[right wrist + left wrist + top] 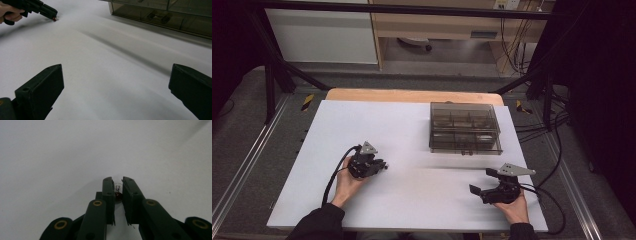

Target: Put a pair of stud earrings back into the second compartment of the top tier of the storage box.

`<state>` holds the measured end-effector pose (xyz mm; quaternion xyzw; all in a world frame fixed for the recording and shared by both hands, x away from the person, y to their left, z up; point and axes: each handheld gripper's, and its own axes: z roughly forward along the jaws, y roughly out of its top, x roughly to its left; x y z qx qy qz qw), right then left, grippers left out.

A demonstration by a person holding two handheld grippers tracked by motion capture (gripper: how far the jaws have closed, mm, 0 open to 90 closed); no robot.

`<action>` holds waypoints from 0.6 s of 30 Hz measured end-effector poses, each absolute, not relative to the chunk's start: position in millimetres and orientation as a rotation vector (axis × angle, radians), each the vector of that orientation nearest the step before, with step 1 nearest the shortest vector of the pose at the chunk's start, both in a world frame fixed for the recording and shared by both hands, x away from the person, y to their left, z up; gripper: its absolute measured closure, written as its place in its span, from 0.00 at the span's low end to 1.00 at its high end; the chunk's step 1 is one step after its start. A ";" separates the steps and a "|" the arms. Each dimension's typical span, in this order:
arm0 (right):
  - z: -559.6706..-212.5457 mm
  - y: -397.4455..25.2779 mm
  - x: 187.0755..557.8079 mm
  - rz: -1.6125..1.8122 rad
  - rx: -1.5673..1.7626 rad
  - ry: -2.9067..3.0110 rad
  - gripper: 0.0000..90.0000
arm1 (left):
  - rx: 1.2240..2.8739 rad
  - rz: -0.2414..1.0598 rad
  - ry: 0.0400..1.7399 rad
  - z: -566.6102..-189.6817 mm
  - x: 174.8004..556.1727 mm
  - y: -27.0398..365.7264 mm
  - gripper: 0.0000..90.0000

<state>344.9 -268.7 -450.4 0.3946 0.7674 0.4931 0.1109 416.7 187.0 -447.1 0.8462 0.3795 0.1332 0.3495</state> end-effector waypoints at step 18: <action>-450.6 -268.5 345.2 1.447 1.160 2.257 0.01 | 2.150 0.347 0.980 -433.0 408.3 192.2 0.89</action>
